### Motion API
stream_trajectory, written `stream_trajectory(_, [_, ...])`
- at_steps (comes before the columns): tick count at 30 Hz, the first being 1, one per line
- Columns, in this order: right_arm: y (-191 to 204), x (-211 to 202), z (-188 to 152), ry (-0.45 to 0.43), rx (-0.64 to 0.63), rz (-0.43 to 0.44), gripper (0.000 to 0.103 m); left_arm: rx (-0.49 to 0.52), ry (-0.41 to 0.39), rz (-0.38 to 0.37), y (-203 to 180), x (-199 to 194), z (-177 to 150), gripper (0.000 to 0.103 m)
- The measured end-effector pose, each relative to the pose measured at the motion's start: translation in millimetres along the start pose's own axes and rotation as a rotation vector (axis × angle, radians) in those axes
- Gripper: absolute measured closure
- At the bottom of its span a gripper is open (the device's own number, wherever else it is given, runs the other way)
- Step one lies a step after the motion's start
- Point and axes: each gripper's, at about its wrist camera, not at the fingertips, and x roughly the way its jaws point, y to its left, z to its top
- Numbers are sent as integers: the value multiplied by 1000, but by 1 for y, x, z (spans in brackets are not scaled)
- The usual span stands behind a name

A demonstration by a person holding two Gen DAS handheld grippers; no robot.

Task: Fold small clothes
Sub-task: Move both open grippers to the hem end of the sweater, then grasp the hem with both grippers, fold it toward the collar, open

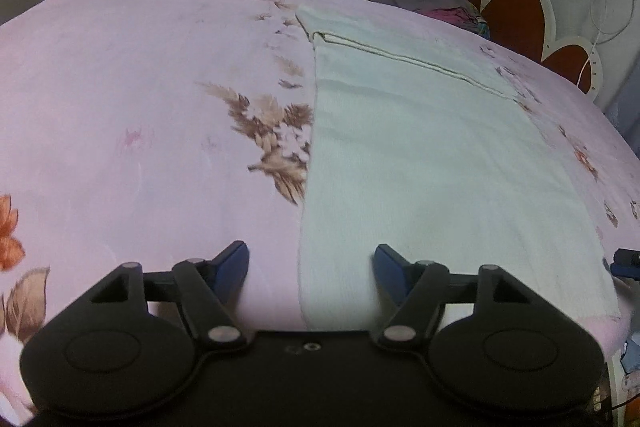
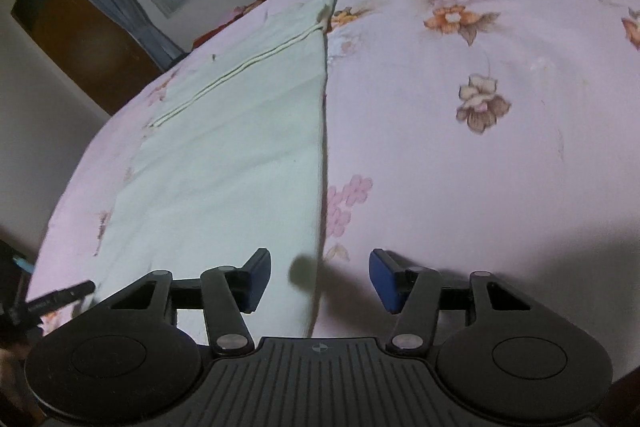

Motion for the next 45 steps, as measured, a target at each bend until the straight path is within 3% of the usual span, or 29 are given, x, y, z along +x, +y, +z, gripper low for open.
stream_trajectory(8, [2, -1, -15, 32, 30, 87, 48, -26, 14, -52, -14, -6, -18, 40])
stream_trajectory(11, [2, 2, -17, 40, 42, 107, 54, -40, 20, -79, -15, -6, -21, 42])
stream_trajectory(14, [-2, 4, -17, 28, 74, 110, 64, -103, 13, -132, -6, -5, -22, 42])
stream_trajectory(18, [-13, 9, -13, 38, 162, 162, 64, -242, 4, -244, 14, -5, -27, 48])
stream_trajectory(24, [-9, 12, -13, 63, 143, 209, 64, -334, 16, -351, 26, 2, -31, 56])
stream_trajectory(28, [-19, 12, 0, -8, 177, 159, 64, -343, 3, -344, 30, 14, -19, 58])
stream_trajectory(31, [-29, 20, 12, -15, 219, 161, 64, -353, 6, -366, 33, 26, -8, 58])
stream_trajectory(38, [-22, 24, -3, 55, 184, 237, 64, -312, 87, -474, 32, 37, -8, 61])
stream_trajectory(42, [-20, 14, -14, 33, 184, 262, 65, -297, 91, -475, 36, 36, -15, 65])
stream_trajectory(45, [-30, 19, -8, 15, 231, 271, 72, -318, 99, -479, 38, 40, -11, 67])
